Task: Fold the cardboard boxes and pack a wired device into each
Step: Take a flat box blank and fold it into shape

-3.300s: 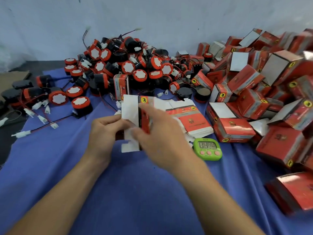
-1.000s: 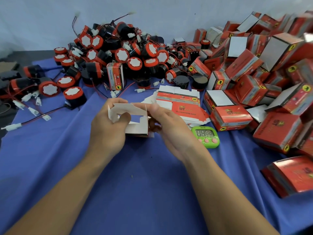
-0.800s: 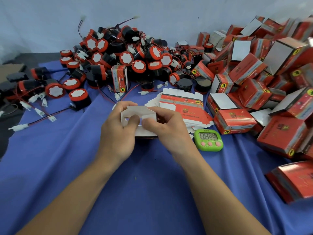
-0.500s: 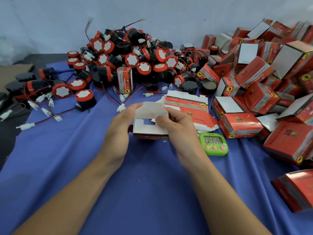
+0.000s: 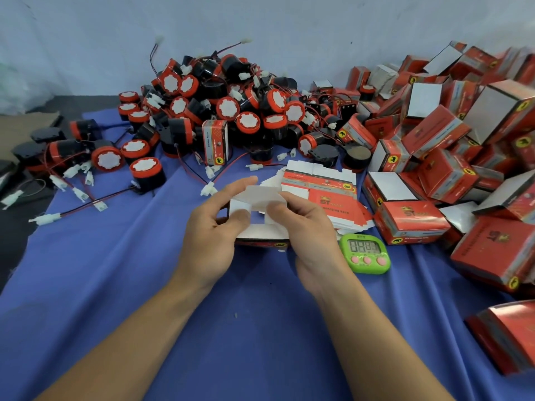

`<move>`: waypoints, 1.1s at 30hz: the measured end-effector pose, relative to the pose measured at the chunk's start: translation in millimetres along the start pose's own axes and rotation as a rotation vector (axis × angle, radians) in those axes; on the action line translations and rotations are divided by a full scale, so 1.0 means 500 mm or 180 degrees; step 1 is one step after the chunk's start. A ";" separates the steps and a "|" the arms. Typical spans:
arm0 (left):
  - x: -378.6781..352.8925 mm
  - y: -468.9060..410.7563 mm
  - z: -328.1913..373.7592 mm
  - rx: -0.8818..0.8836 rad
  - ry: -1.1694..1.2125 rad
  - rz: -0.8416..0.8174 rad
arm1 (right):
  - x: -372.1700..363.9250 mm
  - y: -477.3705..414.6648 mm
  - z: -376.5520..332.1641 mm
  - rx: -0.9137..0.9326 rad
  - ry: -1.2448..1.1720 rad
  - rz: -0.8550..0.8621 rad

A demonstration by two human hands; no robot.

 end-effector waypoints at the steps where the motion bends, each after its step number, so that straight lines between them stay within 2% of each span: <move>1: 0.001 0.002 0.002 -0.0022 0.0158 0.0038 | -0.004 0.002 0.000 -0.0042 -0.0127 -0.0113; 6: -0.005 -0.003 -0.005 0.0120 0.0612 0.0055 | 0.004 0.001 -0.010 -0.0145 -0.0236 -0.0247; 11: 0.009 -0.008 -0.003 0.0092 0.0567 0.0016 | -0.008 0.006 -0.023 0.0170 0.0011 -0.0500; 14: 0.018 -0.013 -0.009 0.0140 0.0662 -0.0011 | -0.003 0.008 -0.025 0.0175 0.0141 -0.0421; 17: 0.026 -0.017 -0.007 0.0111 0.0444 -0.0054 | -0.013 0.012 -0.027 0.0188 0.0260 -0.0537; 21: 0.013 -0.012 0.000 -0.0010 0.0169 -0.0256 | 0.004 0.008 -0.024 0.0192 0.0067 -0.0193; 28: 0.019 -0.001 0.013 -0.0341 -0.0559 0.0111 | 0.009 0.007 -0.038 0.0533 0.0960 0.0101; 33: 0.023 0.001 0.012 -0.0290 -0.0503 0.0196 | 0.015 0.010 -0.044 0.0484 0.1198 0.0228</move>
Point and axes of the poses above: each hand's wrist, its own y-axis away from the middle knuckle, its own x-axis out of the back of the hand, z = x × y, the point moved 10 cm from there along -y, towards the middle knuckle
